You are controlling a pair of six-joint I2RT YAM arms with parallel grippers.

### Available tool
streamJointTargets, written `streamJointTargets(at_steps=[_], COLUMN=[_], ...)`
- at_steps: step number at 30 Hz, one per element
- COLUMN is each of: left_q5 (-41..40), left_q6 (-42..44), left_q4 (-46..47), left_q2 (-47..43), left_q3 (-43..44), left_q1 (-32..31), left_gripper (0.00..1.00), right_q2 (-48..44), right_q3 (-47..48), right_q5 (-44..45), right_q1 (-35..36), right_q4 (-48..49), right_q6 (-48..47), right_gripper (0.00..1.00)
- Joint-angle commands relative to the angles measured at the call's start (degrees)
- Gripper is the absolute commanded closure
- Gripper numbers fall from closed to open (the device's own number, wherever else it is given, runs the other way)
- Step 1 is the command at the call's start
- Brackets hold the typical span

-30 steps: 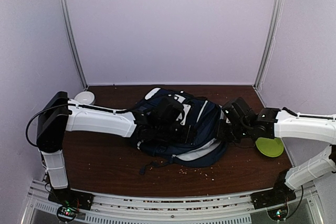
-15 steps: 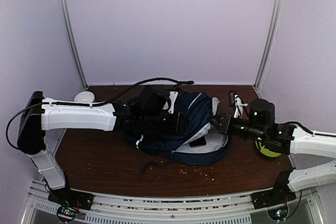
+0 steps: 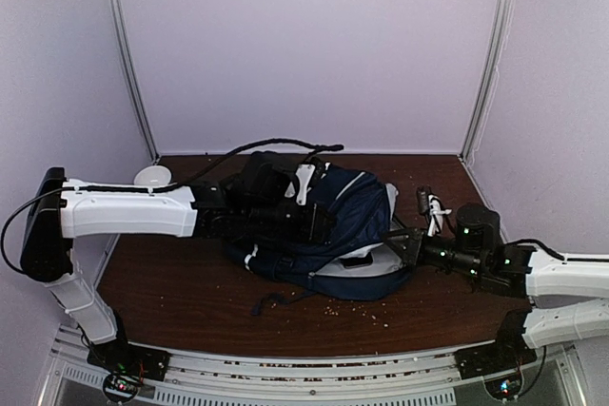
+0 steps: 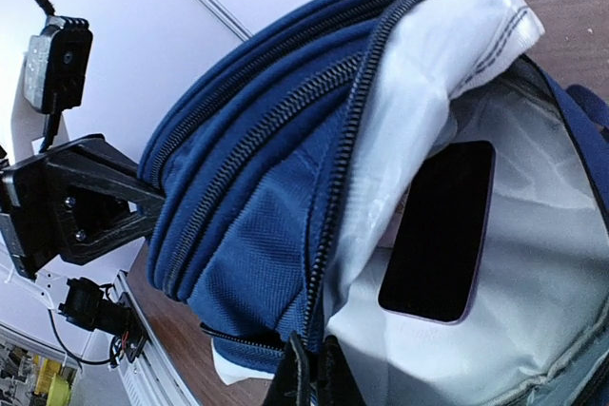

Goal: Pack the student bag
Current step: Adjust the student bag at the center of the board.

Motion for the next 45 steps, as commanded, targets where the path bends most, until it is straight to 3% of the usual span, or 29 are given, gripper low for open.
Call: streamJointTargets(at_steps=[1, 13, 19, 24, 30, 38, 45], left_q5=[-2.25, -3.06, -3.63, -3.04, -0.38, 4.30, 4.94], left_q6=[-2.39, -2.44, -1.96, -1.92, -2.20, -3.21, -2.81], left_q4=[14.06, 14.79, 14.24, 13.84, 14.30, 15.57, 16.73], left_q2=[-3.85, -5.11, -3.49, -0.96, 2.60, 7.06, 9.19], left_q3=[0.32, -1.47, -1.04, 0.06, 2.10, 3.96, 4.96], left_q1=[2.50, 2.50, 2.50, 2.50, 2.50, 2.26, 1.32], left_gripper=[1.00, 1.00, 1.00, 1.00, 1.00, 1.00, 1.00], right_q2=[0.58, -1.83, -3.92, -8.54, -7.20, 1.70, 9.36], right_q3=[-4.51, -7.25, -7.86, -5.57, 5.74, 15.73, 21.86], right_q5=[5.85, 10.82, 8.13, 4.05, 7.88, 16.42, 21.94], right_q1=[0.18, -2.01, -2.19, -1.21, 3.66, 5.96, 5.95], right_q4=[-5.47, -13.41, -14.27, -13.30, -20.21, -27.59, -36.12], right_q6=[3.72, 8.19, 10.13, 12.19, 9.47, 11.01, 13.46], right_gripper=[1.00, 0.98, 0.66, 0.46, 0.11, 0.07, 0.18])
